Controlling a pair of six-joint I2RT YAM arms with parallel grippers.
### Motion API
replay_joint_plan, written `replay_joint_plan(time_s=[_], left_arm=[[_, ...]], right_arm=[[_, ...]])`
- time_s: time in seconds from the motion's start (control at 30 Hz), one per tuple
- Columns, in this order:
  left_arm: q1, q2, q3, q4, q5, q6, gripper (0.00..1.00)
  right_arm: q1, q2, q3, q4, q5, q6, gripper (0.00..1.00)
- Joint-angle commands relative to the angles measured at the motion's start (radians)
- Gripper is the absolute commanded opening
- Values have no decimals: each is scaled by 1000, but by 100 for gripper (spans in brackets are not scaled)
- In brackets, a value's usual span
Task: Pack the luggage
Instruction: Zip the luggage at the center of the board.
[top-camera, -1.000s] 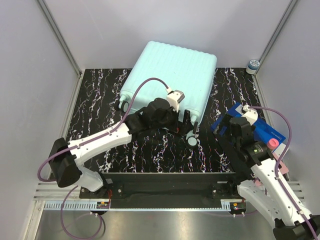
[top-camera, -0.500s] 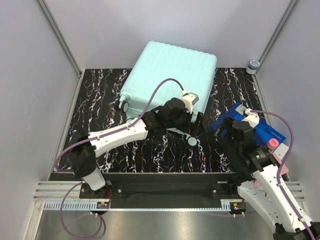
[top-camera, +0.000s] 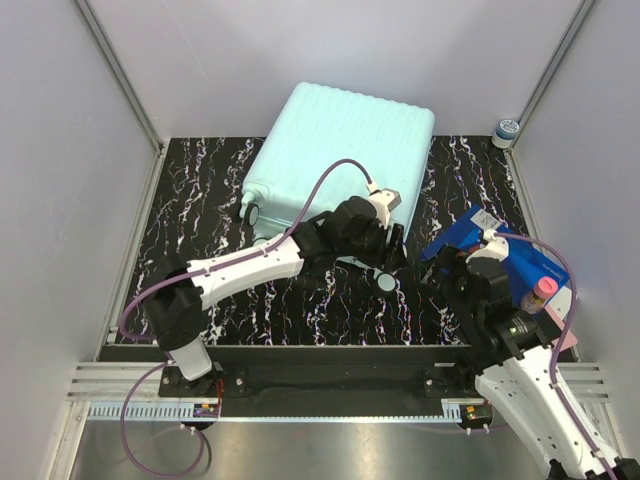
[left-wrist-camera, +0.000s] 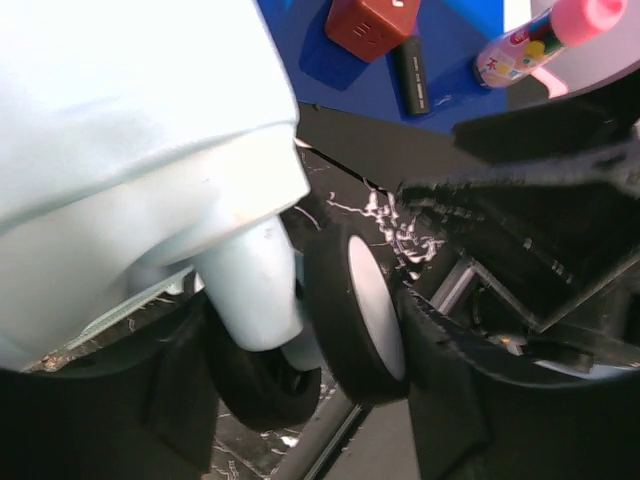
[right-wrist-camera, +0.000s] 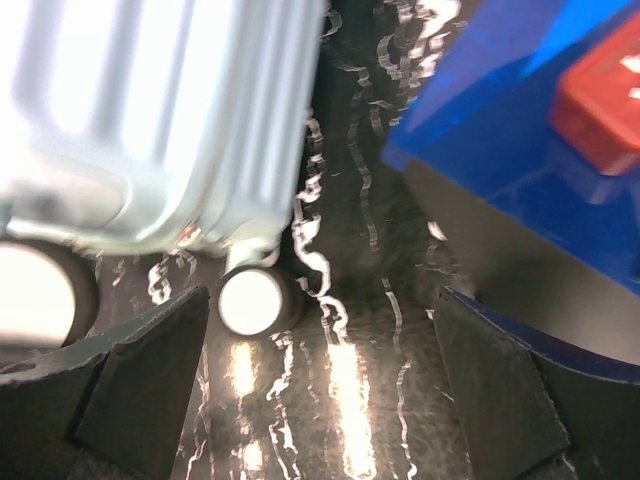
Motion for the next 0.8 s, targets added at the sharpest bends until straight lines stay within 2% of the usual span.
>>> replay_joint_plan(time_s=[0.0,0.1,0.13,0.17,0.27,0.3,0.47,0.57,0.77], left_arm=[[15,15,41,130,77,-34,35],[44,2,9,176,127,-66,16],[52,-4,1,188,152,-80,2],[61,-21,-8,200,165,-86,0],[95,-48,-43,253,237,-123,0],[116,-50,-60,294,260,-137,0],[175,-58,-111,401,398,-242,0],[191,-64,-142,469,424,-282,0],[195,-56,-140,483,447,-301,0]], right_arm=[[-6,-60,-61,160,-128,-48,100],[-6,-88,-124,264,-197,-65,99],[-6,-91,-162,297,-214,-76,99],[-6,-90,-184,329,-246,-80,98],[-6,-45,-245,450,-288,-99,95],[-6,-10,-265,507,-303,-117,90],[-6,84,-323,758,-355,-186,86],[-4,136,-344,857,-354,-226,83],[-4,226,-366,1037,-336,-295,76]])
